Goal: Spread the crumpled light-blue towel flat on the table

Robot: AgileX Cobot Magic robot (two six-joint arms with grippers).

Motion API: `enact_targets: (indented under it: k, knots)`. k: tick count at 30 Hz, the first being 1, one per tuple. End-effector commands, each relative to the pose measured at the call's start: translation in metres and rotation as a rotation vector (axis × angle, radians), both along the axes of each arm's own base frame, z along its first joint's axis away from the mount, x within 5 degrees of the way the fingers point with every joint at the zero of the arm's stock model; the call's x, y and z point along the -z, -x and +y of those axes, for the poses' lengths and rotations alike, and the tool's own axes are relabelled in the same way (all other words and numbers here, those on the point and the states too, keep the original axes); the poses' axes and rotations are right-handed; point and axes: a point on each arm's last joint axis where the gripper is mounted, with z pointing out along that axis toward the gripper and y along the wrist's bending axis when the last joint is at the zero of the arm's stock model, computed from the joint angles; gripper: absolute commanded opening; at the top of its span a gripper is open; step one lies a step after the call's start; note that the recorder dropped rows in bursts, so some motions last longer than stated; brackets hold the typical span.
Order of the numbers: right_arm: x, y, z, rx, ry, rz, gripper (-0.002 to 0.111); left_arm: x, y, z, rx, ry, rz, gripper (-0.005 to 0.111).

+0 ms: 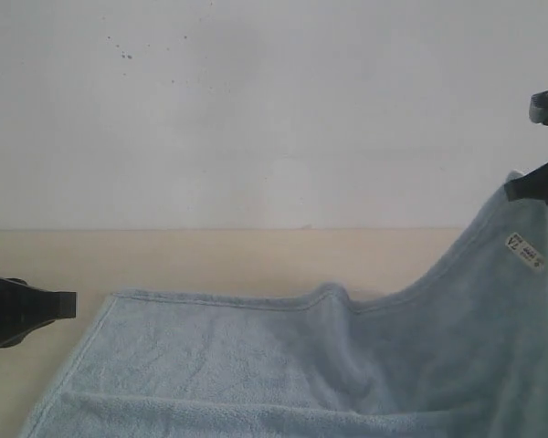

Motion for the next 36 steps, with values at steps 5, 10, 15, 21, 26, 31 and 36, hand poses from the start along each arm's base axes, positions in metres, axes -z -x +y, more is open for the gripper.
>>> enact_targets:
  k: [5,10,15,21,26,31,36]
  knots:
    - [0.006,-0.024,-0.029,0.125,-0.037,0.115,0.001,-0.002,0.000,0.001,-0.014,-0.002,-0.020,0.004]
    - [0.010,-0.013,-0.063,0.270,0.027,0.193,0.001,-0.002,0.000,0.001,-0.015,-0.003,-0.021,0.004]
    - [0.005,-0.001,-0.088,0.318,0.111,0.239,0.001,-0.002,0.000,0.001,-0.022,-0.002,-0.025,0.004]
    - [0.008,-0.006,-0.064,0.104,-0.064,0.241,0.027,-0.001,-0.001,0.001,-0.026,0.000,-0.020,0.004]
    - [0.006,-0.009,-0.044,-0.019,-0.253,0.215,0.040,0.001,-0.001,0.001,-0.025,-0.001,-0.011,0.004]
    - [0.006,0.003,-0.055,0.009,-0.168,0.283,0.004,0.001,-0.001,0.001,-0.025,-0.001,-0.011,0.004]
    - [0.021,0.035,-0.081,0.126,-0.133,0.379,0.006,0.001,-0.002,0.001,-0.026,-0.002,-0.013,0.004]
